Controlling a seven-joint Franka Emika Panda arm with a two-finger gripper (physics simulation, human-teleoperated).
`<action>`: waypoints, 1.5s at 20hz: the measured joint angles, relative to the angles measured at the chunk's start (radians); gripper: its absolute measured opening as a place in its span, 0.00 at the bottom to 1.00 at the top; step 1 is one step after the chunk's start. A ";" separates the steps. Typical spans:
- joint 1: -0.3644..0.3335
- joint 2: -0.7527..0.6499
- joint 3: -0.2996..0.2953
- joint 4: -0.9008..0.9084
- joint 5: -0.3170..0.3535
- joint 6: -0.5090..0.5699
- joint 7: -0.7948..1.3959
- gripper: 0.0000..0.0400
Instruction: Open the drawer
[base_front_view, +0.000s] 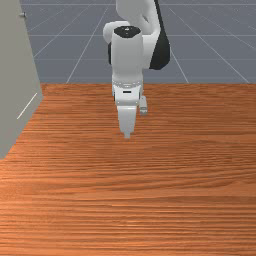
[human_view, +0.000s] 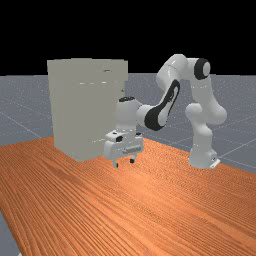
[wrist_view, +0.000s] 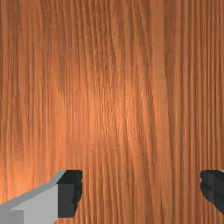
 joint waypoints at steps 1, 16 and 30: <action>0.004 -0.001 -0.010 -0.005 -0.017 -0.012 0.008 0.62; 0.029 -0.243 -0.178 0.474 -0.074 -0.932 1.562 0.00; -0.049 -0.258 -0.256 0.750 -0.104 -0.972 1.539 0.86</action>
